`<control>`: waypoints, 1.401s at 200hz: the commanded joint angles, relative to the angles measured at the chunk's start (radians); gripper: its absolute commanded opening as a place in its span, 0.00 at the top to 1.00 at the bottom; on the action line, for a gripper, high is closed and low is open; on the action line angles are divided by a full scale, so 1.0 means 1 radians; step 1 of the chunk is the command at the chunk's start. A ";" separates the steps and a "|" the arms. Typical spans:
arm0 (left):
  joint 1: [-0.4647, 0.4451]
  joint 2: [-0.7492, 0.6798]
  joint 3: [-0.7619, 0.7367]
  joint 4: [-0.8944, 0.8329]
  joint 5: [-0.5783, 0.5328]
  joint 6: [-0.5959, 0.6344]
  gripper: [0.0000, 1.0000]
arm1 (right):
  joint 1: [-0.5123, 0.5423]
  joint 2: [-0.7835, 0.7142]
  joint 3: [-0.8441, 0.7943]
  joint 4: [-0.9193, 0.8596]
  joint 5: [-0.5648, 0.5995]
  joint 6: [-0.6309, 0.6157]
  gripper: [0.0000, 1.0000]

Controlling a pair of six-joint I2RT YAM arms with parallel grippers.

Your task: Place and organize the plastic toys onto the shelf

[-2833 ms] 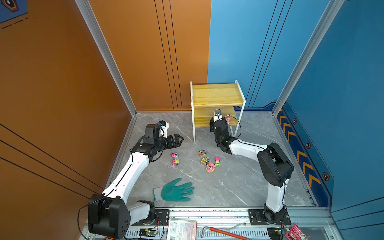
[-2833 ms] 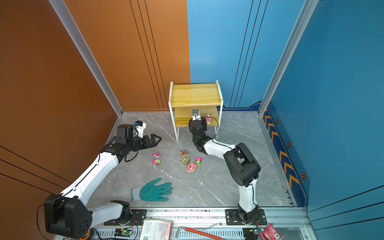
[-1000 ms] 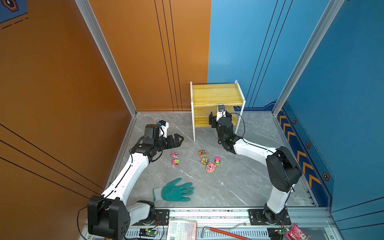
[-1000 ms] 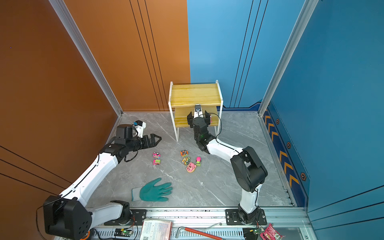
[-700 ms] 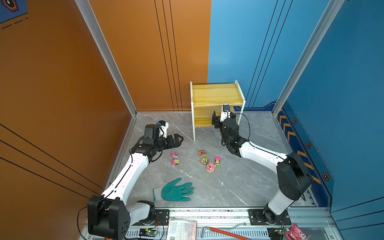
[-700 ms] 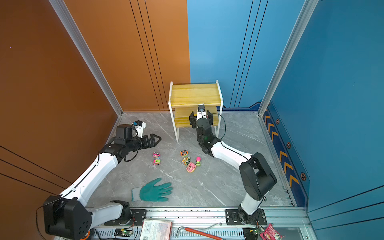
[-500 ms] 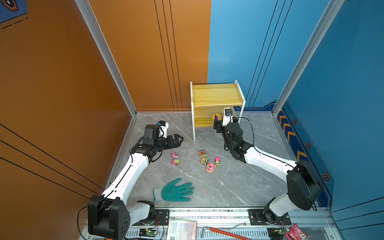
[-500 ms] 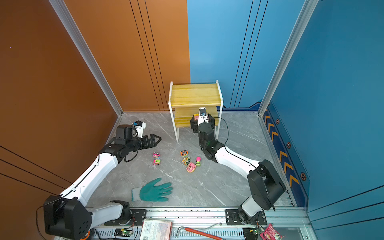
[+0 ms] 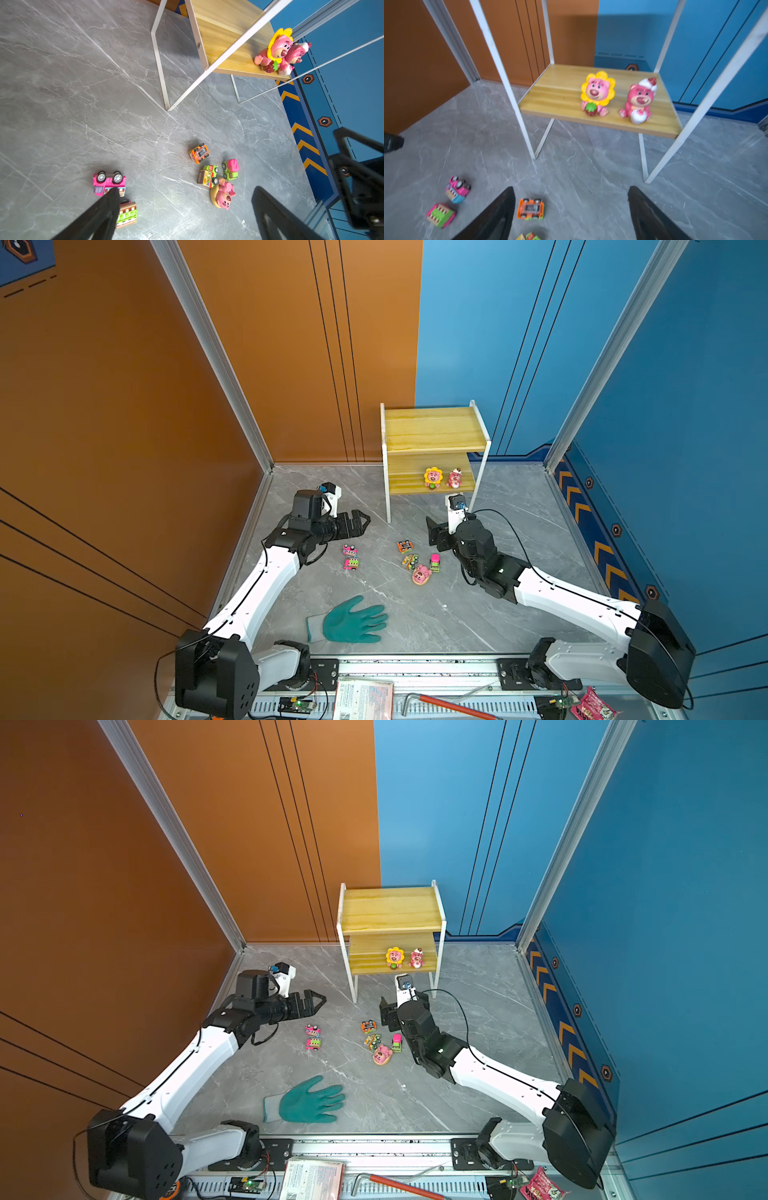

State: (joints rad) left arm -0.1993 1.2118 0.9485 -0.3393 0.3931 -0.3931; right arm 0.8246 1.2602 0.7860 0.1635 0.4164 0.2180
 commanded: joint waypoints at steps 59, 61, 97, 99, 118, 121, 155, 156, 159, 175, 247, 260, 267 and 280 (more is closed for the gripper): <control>-0.109 0.029 0.002 -0.048 -0.117 0.069 0.00 | -0.006 0.080 0.057 -0.409 -0.433 -0.130 0.13; -0.110 0.030 0.002 -0.048 -0.118 0.069 0.00 | -0.005 0.088 0.064 -0.419 -0.436 -0.140 0.13; -0.112 0.038 0.004 -0.049 -0.115 0.073 0.00 | 0.011 0.220 0.182 -0.571 -0.479 -0.265 0.11; -0.113 0.038 0.004 -0.049 -0.114 0.073 0.00 | 0.011 0.229 0.189 -0.579 -0.481 -0.270 0.11; -0.112 0.040 0.004 -0.049 -0.110 0.074 0.00 | 0.019 0.300 0.248 -0.632 -0.488 -0.316 0.11; -0.113 0.041 0.005 -0.048 -0.108 0.074 0.00 | 0.020 0.309 0.257 -0.640 -0.488 -0.322 0.11; -0.112 0.041 0.009 -0.049 -0.096 0.074 0.00 | 0.029 0.398 0.321 -0.711 -0.479 -0.369 0.12; -0.112 0.041 0.009 -0.049 -0.095 0.074 0.00 | 0.029 0.399 0.323 -0.713 -0.477 -0.370 0.12; -0.110 0.041 0.009 -0.049 -0.094 0.074 0.00 | 0.030 0.403 0.324 -0.715 -0.473 -0.373 0.12; -0.110 0.041 0.010 -0.049 -0.087 0.073 0.00 | 0.033 0.429 0.334 -0.725 -0.456 -0.387 0.12; -0.100 0.040 0.012 -0.048 -0.076 0.069 0.00 | 0.033 0.562 0.401 -0.737 -0.403 -0.418 0.11; -0.098 0.040 0.012 -0.048 -0.074 0.068 0.00 | 0.029 0.575 0.406 -0.737 -0.409 -0.418 0.12; -0.098 0.040 0.012 -0.047 -0.073 0.066 0.00 | 0.026 0.579 0.408 -0.737 -0.409 -0.417 0.12; -0.099 0.040 0.014 -0.048 -0.072 0.066 0.00 | 0.019 0.585 0.408 -0.737 -0.421 -0.415 0.13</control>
State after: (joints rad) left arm -0.3061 1.2488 0.9489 -0.3641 0.2989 -0.3367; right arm 0.8566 1.8294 1.1717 -0.5404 -0.0147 -0.1844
